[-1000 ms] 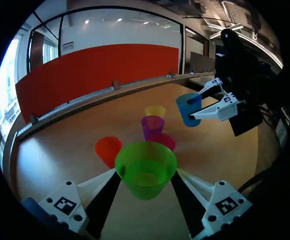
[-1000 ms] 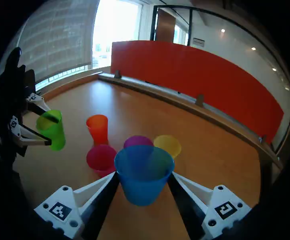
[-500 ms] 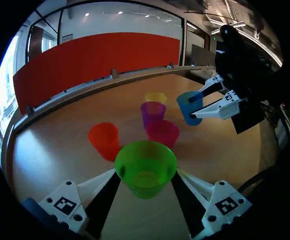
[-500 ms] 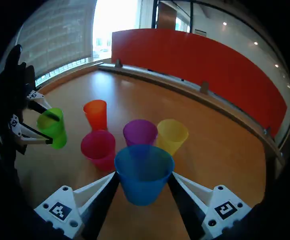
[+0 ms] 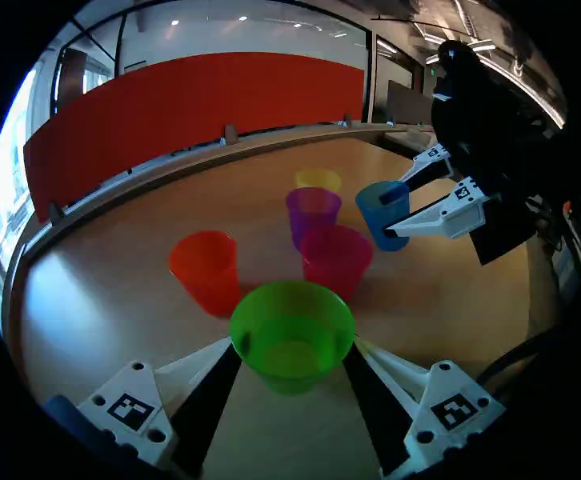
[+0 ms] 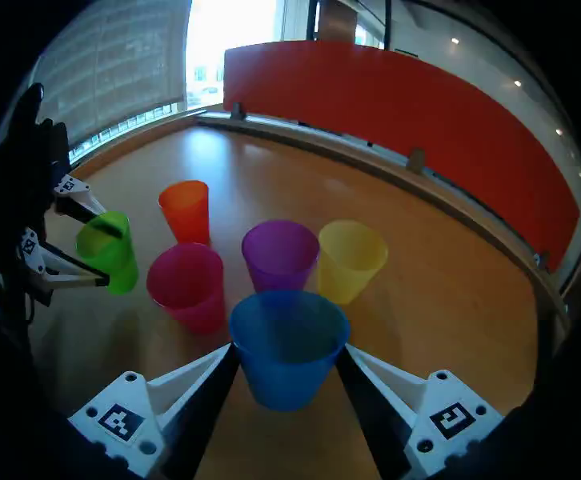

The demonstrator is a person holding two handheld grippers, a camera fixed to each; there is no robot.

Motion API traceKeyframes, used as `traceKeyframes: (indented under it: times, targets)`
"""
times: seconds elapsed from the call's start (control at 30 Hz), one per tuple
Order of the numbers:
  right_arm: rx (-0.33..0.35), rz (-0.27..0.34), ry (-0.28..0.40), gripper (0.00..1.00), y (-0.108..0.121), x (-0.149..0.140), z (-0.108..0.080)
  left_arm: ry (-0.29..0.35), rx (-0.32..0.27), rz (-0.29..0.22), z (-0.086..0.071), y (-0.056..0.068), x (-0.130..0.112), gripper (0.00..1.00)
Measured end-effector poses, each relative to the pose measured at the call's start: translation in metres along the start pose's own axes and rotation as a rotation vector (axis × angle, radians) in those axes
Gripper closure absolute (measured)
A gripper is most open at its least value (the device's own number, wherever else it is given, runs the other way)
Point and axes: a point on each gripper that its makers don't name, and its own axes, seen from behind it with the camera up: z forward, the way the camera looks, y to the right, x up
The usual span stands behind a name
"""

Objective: Pour water

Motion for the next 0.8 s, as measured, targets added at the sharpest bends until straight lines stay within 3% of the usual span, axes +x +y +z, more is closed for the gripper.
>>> traceKeyframes:
  times: [0.8]
  targets:
    - [0.002,-0.004,-0.037,0.13,0.003,-0.013,0.011,-0.062,-0.005,-0.022,0.017,-0.001,-0.025,0.16]
